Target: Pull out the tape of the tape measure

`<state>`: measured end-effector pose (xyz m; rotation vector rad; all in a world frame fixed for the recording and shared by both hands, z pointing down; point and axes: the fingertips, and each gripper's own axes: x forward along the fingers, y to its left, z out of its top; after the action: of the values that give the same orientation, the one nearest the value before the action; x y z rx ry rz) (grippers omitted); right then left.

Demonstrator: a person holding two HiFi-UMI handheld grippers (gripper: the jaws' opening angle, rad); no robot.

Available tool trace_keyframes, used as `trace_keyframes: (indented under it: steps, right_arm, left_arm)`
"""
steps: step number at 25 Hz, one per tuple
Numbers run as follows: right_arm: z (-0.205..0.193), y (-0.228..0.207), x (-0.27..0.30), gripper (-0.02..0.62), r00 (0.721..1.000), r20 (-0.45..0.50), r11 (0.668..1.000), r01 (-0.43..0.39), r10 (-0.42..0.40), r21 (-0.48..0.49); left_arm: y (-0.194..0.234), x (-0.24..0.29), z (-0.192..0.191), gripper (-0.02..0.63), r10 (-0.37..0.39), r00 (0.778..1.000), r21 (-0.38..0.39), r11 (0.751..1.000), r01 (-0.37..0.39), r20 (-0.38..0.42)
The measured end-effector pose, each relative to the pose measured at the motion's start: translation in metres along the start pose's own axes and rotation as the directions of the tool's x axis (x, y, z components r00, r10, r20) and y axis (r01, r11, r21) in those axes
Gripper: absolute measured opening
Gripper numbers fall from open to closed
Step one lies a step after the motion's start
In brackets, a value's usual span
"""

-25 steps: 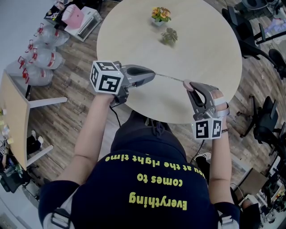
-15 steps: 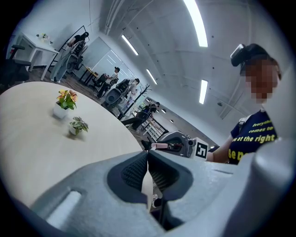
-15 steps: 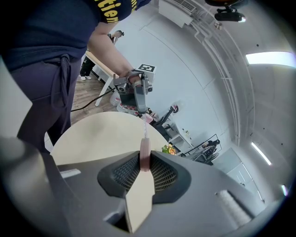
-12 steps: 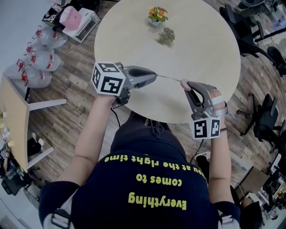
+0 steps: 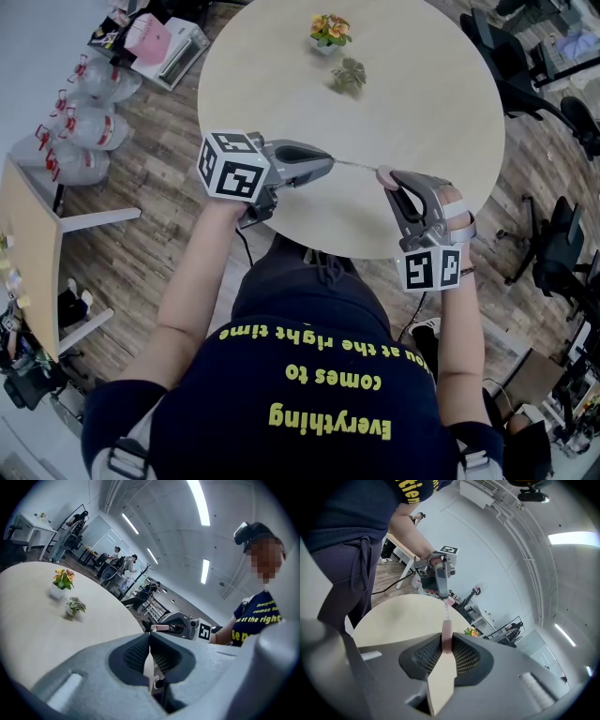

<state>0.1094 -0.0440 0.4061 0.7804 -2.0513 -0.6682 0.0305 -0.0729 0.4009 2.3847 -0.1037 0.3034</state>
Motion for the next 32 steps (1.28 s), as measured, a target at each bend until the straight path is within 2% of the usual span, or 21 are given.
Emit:
trace_keyframes:
  steps: [32]
  right_arm:
    - [0.026, 0.003, 0.008, 0.083, 0.999, 0.051, 1.000, -0.009, 0.009, -0.002]
  left_arm:
    - [-0.014, 0.013, 0.000, 0.008, -0.041, 0.999, 0.012, 0.999, 0.041, -0.022]
